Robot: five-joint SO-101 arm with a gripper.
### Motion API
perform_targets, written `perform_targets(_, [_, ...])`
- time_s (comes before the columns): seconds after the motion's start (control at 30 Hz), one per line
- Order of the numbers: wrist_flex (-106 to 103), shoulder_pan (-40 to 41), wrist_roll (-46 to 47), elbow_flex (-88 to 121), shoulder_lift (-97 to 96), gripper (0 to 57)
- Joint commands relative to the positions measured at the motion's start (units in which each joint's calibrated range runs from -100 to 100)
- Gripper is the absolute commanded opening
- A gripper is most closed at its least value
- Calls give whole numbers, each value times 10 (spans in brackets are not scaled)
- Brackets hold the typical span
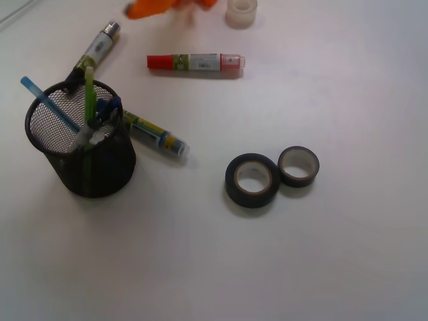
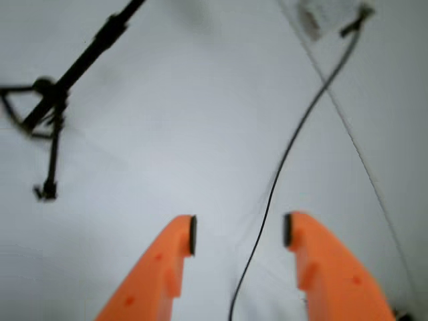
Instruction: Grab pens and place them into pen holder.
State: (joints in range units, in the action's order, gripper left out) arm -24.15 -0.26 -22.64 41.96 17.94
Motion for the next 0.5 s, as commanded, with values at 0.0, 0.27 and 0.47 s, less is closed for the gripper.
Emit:
perform_targets(0.0, [237, 23, 105, 70, 167, 31])
perform_targets(0.27, [546, 27, 169, 203, 361, 7])
perform_targets(0.47, [693, 22, 204, 277, 480, 8])
